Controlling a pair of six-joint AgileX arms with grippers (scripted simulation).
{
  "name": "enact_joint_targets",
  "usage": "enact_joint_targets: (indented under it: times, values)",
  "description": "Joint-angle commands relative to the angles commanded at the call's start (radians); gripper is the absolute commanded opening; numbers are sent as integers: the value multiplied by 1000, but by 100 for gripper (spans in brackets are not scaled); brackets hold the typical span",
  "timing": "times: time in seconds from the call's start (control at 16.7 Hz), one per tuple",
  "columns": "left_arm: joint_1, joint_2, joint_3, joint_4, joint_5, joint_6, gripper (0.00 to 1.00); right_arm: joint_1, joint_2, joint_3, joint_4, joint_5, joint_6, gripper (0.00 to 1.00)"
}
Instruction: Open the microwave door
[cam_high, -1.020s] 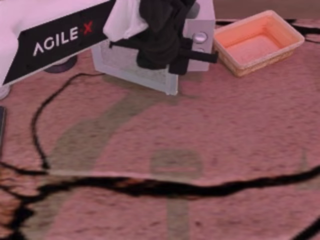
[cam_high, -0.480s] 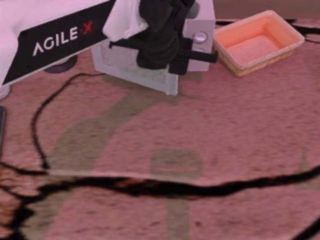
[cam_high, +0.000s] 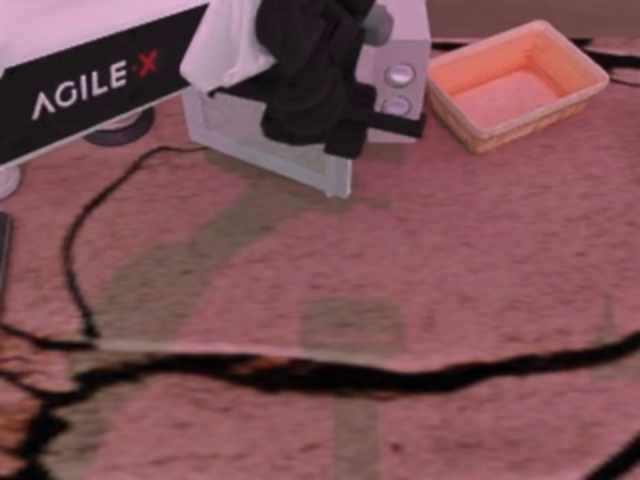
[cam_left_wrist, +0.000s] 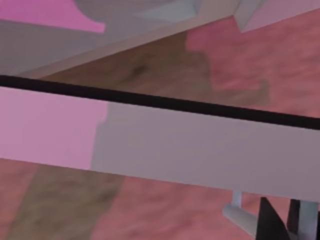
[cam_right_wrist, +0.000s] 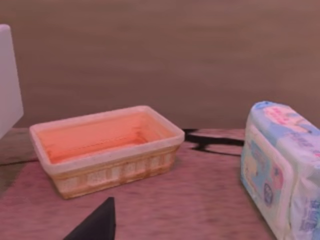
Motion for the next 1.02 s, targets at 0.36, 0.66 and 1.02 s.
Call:
enact_joint_targets:
  times: [0.36,0.66,1.02]
  values:
    - [9,-27,-47,16,20,41,0,0,0,0,0,0,0,100]
    - [9,-27,-47,16,20,41,0,0,0,0,0,0,0,100]
    - [9,-27,-47,16,20,41,0,0,0,0,0,0,0,100]
